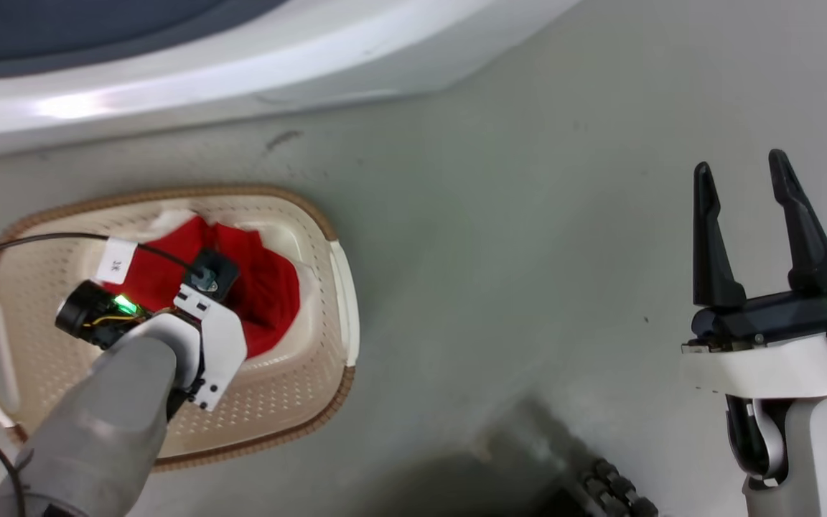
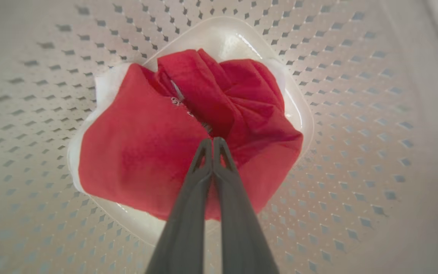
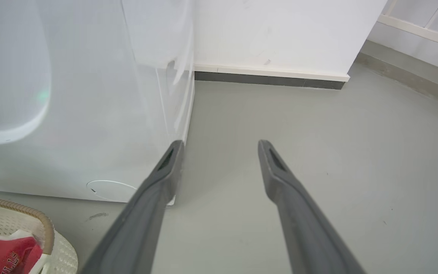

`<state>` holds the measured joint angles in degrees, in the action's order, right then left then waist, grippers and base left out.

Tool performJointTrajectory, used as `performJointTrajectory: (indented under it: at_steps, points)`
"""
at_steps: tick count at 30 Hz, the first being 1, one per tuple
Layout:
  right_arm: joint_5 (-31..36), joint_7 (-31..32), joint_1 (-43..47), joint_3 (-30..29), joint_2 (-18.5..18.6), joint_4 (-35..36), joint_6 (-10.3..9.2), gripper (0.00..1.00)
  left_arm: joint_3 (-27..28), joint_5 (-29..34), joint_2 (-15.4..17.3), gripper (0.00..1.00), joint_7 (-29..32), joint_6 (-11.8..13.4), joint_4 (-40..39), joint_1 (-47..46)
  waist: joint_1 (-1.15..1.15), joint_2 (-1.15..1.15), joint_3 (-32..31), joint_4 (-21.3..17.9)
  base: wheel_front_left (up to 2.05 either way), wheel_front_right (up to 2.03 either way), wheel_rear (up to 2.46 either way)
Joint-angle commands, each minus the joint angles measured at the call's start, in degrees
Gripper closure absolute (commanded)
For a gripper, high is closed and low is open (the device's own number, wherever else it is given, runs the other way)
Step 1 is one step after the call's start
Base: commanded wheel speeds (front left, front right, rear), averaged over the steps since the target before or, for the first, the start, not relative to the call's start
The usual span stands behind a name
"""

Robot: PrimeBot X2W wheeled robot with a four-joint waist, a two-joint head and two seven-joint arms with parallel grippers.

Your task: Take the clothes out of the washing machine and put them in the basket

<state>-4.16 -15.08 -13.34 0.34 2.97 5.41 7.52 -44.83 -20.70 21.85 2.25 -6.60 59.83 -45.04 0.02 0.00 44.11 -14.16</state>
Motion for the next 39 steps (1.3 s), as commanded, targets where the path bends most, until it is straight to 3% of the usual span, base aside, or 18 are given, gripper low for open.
performJointTrajectory:
  at_steps: [1,9,10,11,20,31,34,39]
  points:
    - [-0.30,-0.14,-1.61,0.02,-0.17,0.32,-0.06,0.00,-0.80,0.86,0.07,1.00,0.86,-0.12,2.34,-1.65,-0.02,0.00,3.80,-1.69,0.00,0.00,0.00]
    - [-0.88,-0.14,-2.95,0.43,-0.16,0.13,-0.06,0.00,-1.76,0.40,-3.56,1.00,3.16,-0.21,11.13,-6.13,-0.02,0.00,6.44,-2.20,0.00,0.00,0.00]
    - [-0.82,-0.14,-3.11,0.55,-0.16,0.01,-0.06,0.00,-1.79,0.34,-3.72,0.57,3.22,-0.25,11.54,-6.24,-0.02,0.00,6.26,-2.08,0.00,0.00,0.00]
    - [-0.76,-0.14,-3.25,0.66,-0.16,-0.05,-0.06,0.00,-1.61,-0.01,-4.01,0.00,3.17,-0.25,11.89,-6.24,-0.02,0.00,5.99,-1.91,0.00,0.00,0.00]
    - [1.13,-0.14,-1.57,0.91,-0.13,-1.08,-0.06,0.00,1.42,-4.55,-8.19,0.00,-1.44,-0.17,13.20,-3.43,-0.02,0.00,-1.22,1.46,0.00,0.00,0.00]
    - [3.33,-0.14,4.21,1.27,-0.12,-2.90,-0.06,0.00,4.36,-8.41,-11.64,0.00,-16.26,0.43,11.93,2.43,-0.02,0.00,-15.17,5.48,0.00,0.00,0.00]
    - [3.79,-0.14,6.04,1.18,-0.12,-3.40,-0.06,0.00,6.11,-9.29,-11.31,0.00,-17.38,1.68,9.03,4.20,-0.02,0.00,-18.44,6.44,0.00,0.00,0.00]
    - [4.34,-0.14,8.62,1.13,-0.12,-3.78,-0.06,0.00,11.71,-7.95,-8.46,0.00,-17.42,5.50,-5.27,10.35,-0.02,0.00,-23.05,7.86,0.00,0.00,0.00]
